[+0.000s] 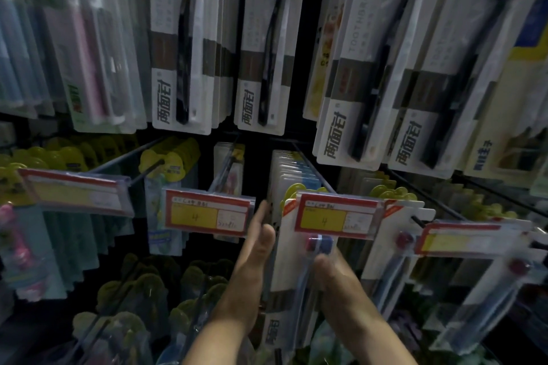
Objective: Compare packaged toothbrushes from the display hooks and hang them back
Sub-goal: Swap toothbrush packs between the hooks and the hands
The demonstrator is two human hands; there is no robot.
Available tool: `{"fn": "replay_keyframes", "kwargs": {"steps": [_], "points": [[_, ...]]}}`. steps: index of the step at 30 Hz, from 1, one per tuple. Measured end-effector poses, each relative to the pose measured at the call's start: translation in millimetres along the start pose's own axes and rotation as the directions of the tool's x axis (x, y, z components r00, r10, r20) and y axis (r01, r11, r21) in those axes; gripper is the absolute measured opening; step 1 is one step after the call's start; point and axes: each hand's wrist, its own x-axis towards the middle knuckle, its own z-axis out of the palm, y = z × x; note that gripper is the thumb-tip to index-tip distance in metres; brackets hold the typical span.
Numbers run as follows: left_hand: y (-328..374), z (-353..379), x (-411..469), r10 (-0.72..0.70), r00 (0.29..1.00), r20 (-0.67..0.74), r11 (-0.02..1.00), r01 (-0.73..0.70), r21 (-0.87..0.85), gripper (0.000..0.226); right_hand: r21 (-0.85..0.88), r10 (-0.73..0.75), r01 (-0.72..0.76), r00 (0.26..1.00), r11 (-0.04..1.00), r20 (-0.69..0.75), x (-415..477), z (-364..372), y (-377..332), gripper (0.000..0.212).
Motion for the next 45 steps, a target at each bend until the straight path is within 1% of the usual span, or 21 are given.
{"fn": "replay_keyframes", "kwargs": {"steps": [2, 5, 6, 8, 9, 12, 16, 19, 23, 25, 27, 30, 34, 36, 37, 38, 40, 41, 43, 45], "points": [[0.2, 0.8, -0.8, -0.01, 1.0, -0.021, 1.0, 0.01, -0.009, 0.091, 0.062, -0.016, 0.018, 0.999, 0.998, -0.033, -1.9, 1.5, 2.3, 0.102], [3.5, 5.9, 1.9, -0.033, 0.999, -0.028, 0.998, 0.032, -0.045, 0.086, 0.218, 0.031, -0.001, 0.99, 0.976, -0.136, -2.4, 5.9, -1.9, 0.104], [4.7, 7.1, 3.7, -0.046, 0.998, -0.03, 0.997, 0.044, -0.059, 0.085, 0.256, 0.035, 0.008, 0.986, 0.967, -0.164, -1.7, 6.8, -6.1, 0.096], [2.5, 7.2, 9.9, -0.067, 0.997, -0.025, 0.997, 0.066, -0.037, 0.083, 0.26, -0.006, 0.064, 0.976, 0.963, -0.219, 1.9, 6.0, -13.4, 0.068], [0.4, 6.3, 13.0, -0.08, 0.997, -0.011, 0.997, 0.08, -0.014, 0.083, 0.246, -0.018, 0.077, 0.973, 0.966, -0.232, 3.6, 6.5, -17.5, 0.061], [-9.9, 1.9, 21.2, -0.134, 0.99, 0.05, 0.991, 0.133, 0.024, 0.088, 0.202, -0.016, 0.076, 0.959, 0.976, -0.282, 11.6, 4.5, -14.9, 0.054], [-11.4, -2.2, 29.1, -0.088, 0.996, 0.019, 0.995, 0.088, -0.035, 0.085, 0.152, 0.019, 0.024, 0.961, 0.988, -0.275, 22.1, 5.3, -10.9, 0.048], [-7.6, -2.3, 30.2, -0.059, 0.998, 0.038, 0.996, 0.061, -0.069, 0.083, 0.194, 0.01, 0.037, 0.971, 0.98, -0.237, 25.6, 7.0, -12.1, 0.041], [1.5, -0.1, 24.9, -0.048, 0.999, 0.02, 0.993, 0.05, -0.105, 0.083, 0.242, -0.027, 0.073, 0.982, 0.968, -0.189, 30.1, 9.4, -9.3, 0.026], [3.5, 1.5, 21.6, -0.057, 0.998, 0.036, 0.995, 0.06, -0.084, 0.075, 0.231, -0.044, 0.086, 0.983, 0.969, -0.18, 29.5, 10.0, -8.7, 0.028], [4.9, 3.5, 17.4, -0.074, 0.996, 0.055, 0.995, 0.077, -0.06, 0.067, 0.184, -0.069, 0.104, 0.98, 0.977, -0.184, 26.4, 9.0, -8.0, 0.025], [5.6, 3.9, 13.9, -0.089, 0.996, 0.023, 0.996, 0.089, -0.008, 0.074, 0.153, -0.079, 0.108, 0.979, 0.982, -0.188, 18.9, 7.6, -10.9, 0.033], [9.2, -0.3, 4.7, -0.026, 0.998, 0.059, 1.0, 0.025, 0.017, 0.09, 0.182, -0.081, 0.125, 0.969, 0.975, -0.232, 10.2, 2.9, -18.5, 0.05], [13.1, -3.1, 0.8, 0.009, 0.995, 0.095, 1.0, -0.009, 0.0, 0.101, 0.2, -0.058, 0.097, 0.98, 0.975, -0.189, 6.0, 0.0, -21.1, 0.064], [16.1, -3.5, -0.6, 0.022, 0.992, 0.121, 1.0, -0.023, 0.004, 0.107, 0.166, -0.052, 0.078, 0.986, 0.983, -0.156, 4.1, -1.0, -21.8, 0.065], [17.8, -4.7, -1.1, 0.036, 0.988, 0.149, 0.999, -0.04, 0.023, 0.113, 0.127, -0.046, 0.06, 0.993, 0.99, -0.112, 2.1, -0.7, -23.6, 0.072], [20.7, -6.4, -2.0, 0.04, 0.979, 0.2, 0.995, -0.057, 0.08, 0.126, 0.071, -0.03, 0.033, 0.999, 0.997, -0.043, 0.1, -4.5, -21.2, 0.099], [23.5, -5.3, -4.2, 0.022, 0.978, 0.208, 0.993, -0.045, 0.106, 0.129, 0.079, -0.028, 0.029, 0.999, 0.996, -0.016, -0.5, -6.8, -20.0, 0.107], [26.3, -3.5, -10.2, -0.01, 0.979, 0.206, 0.991, -0.018, 0.133, 0.134, 0.098, -0.042, 0.038, 0.999, 0.994, 0.031, -2.9, -10.6, -20.0, 0.116], [26.8, -2.6, -15.9, -0.028, 0.983, 0.182, 0.986, -0.003, 0.166, 0.134, 0.072, -0.04, 0.035, 0.997, 0.997, 0.073, -5.1, -14.1, -20.3, 0.12]]}}
